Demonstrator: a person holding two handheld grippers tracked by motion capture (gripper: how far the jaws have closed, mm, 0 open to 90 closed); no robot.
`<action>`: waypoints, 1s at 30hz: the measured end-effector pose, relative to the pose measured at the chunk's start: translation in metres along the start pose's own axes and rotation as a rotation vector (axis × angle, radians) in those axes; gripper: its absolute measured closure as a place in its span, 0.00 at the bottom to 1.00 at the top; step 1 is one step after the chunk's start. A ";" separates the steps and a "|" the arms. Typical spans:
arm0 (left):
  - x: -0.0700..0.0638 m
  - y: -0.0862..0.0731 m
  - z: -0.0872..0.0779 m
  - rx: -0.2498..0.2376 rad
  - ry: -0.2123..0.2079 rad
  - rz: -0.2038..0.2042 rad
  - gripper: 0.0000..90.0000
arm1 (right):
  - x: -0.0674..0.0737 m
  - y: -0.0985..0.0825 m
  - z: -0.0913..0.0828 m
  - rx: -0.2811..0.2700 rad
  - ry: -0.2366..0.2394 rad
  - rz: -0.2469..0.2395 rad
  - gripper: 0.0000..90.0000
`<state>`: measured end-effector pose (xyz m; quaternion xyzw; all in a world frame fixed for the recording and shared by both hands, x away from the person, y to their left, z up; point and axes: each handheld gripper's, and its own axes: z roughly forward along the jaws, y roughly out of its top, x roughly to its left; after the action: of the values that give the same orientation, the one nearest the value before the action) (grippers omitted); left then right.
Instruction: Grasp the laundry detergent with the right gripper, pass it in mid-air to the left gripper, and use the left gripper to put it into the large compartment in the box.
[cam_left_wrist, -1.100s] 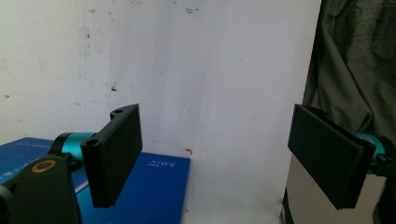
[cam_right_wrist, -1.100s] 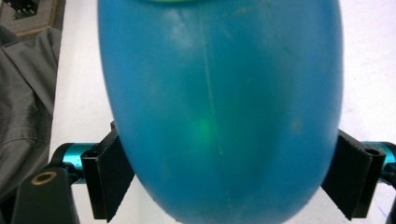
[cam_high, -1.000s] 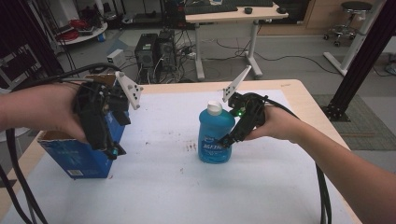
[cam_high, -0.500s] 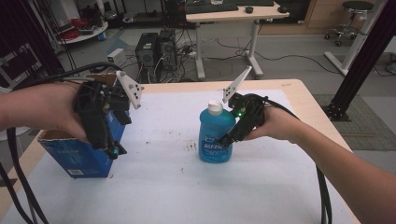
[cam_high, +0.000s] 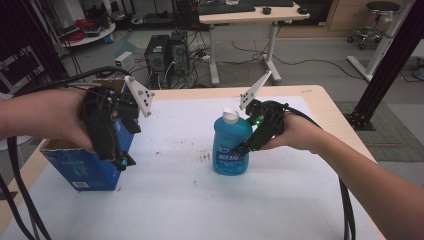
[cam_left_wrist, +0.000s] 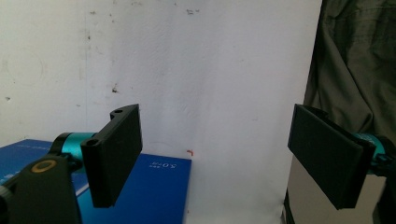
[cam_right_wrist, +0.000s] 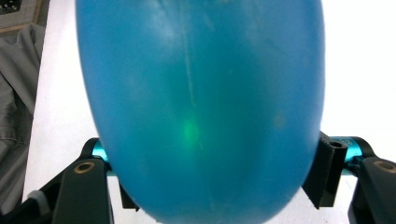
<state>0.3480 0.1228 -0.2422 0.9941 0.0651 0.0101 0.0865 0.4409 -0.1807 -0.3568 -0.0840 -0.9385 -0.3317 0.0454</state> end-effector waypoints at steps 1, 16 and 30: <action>0.000 0.000 0.000 -0.001 -0.001 -0.005 0.20 | 0.000 0.000 0.000 -0.001 -0.001 -0.001 0.35; -0.001 0.001 0.000 0.002 -0.004 0.004 0.20 | 0.000 0.000 0.001 -0.009 -0.002 -0.012 0.40; -0.002 0.002 0.000 0.001 -0.004 0.004 0.20 | 0.003 -0.003 0.000 -0.044 -0.012 -0.047 0.50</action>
<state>0.3467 0.1205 -0.2421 0.9943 0.0627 0.0085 0.0860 0.4370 -0.1830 -0.3582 -0.0646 -0.9330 -0.3528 0.0301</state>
